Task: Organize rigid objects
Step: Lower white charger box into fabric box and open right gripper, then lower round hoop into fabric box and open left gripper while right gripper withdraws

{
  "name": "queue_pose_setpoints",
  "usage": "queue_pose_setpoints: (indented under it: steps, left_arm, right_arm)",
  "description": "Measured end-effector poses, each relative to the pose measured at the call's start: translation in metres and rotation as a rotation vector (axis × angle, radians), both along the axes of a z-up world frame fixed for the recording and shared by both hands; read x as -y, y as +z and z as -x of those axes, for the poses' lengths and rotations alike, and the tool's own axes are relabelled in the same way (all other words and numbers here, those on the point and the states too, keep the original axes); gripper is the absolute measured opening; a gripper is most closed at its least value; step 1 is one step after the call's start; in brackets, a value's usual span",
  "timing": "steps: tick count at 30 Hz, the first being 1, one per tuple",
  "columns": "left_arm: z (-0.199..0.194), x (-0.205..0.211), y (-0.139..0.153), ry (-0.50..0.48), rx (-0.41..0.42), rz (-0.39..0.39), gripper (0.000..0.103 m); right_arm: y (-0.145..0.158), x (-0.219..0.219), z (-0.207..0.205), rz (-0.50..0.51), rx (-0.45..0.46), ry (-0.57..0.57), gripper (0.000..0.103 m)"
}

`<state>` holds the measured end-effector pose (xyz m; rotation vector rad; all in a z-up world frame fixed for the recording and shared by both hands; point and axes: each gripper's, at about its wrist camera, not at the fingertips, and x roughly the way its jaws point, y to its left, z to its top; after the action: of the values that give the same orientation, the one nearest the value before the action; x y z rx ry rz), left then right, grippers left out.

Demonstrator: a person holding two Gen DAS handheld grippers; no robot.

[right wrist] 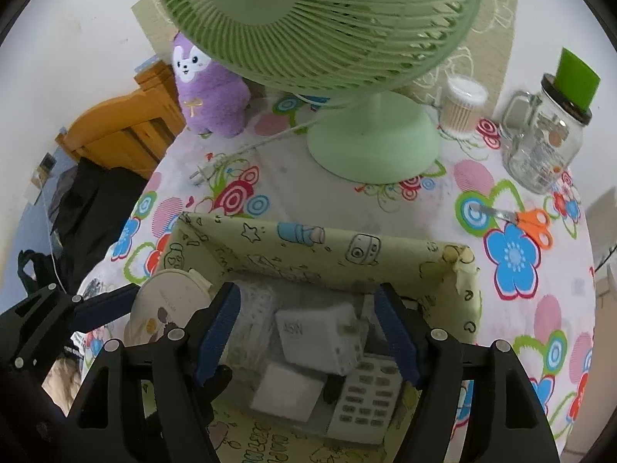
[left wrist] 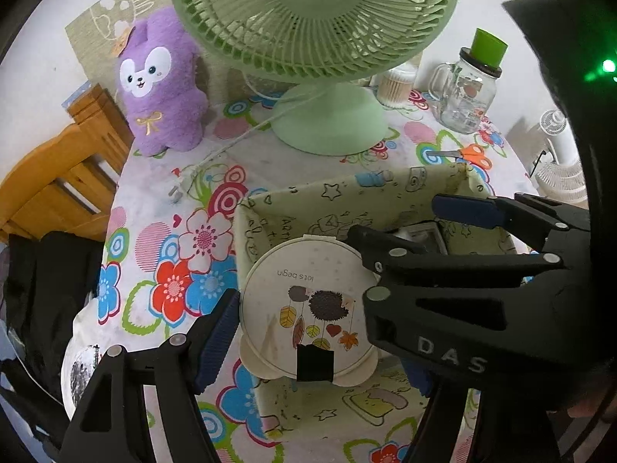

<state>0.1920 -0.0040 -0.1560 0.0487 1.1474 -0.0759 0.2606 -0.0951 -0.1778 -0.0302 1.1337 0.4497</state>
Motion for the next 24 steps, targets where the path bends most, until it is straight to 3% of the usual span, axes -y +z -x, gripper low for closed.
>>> queue_pose_setpoints:
  steps: [7,24]
  left_arm:
    - [0.004,0.002,0.002,-0.011,-0.004,0.004,0.077]
    - [-0.010,0.038,-0.008,-0.111,-0.027,0.040,0.077]
  right_arm:
    - [0.012,0.016,0.013,-0.024,0.003,-0.018,0.089]
    - [0.029,0.084,0.047,0.019,0.022,-0.167,0.089]
